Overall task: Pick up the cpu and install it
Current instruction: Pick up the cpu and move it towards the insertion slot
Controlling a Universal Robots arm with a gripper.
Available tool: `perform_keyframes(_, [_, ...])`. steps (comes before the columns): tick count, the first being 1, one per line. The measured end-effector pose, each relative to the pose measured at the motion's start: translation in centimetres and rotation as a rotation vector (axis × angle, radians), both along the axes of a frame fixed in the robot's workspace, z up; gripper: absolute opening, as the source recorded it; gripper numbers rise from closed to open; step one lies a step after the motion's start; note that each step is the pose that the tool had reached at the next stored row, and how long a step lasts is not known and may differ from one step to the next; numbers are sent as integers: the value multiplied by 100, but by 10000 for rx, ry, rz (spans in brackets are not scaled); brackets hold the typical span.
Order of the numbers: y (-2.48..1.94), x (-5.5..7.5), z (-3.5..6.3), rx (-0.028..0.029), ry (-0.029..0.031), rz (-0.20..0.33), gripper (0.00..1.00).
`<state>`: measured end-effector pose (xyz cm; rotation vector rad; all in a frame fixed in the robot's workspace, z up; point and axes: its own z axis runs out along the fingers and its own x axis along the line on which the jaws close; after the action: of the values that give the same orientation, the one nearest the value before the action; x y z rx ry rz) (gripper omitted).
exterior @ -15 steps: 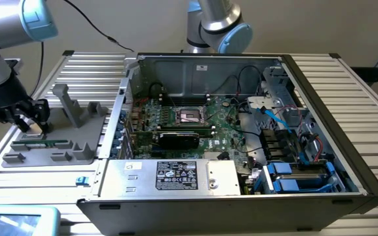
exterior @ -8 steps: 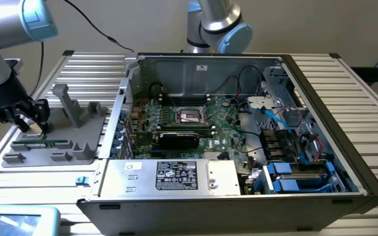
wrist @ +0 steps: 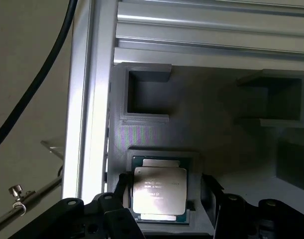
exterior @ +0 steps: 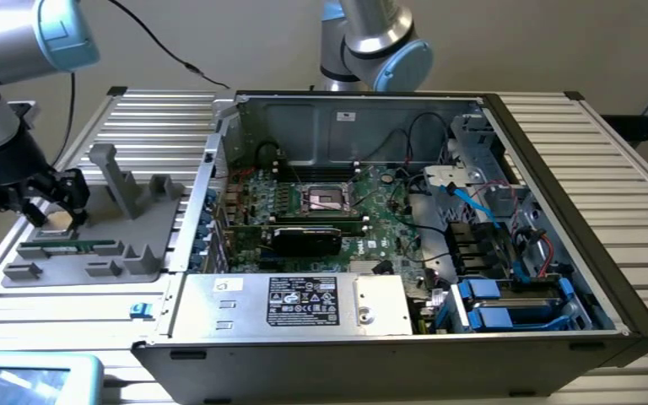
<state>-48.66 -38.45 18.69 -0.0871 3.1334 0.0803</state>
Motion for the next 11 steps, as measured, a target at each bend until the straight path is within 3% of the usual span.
perform_keyframes(11, [0,-1,31,-1,18,-1,67])
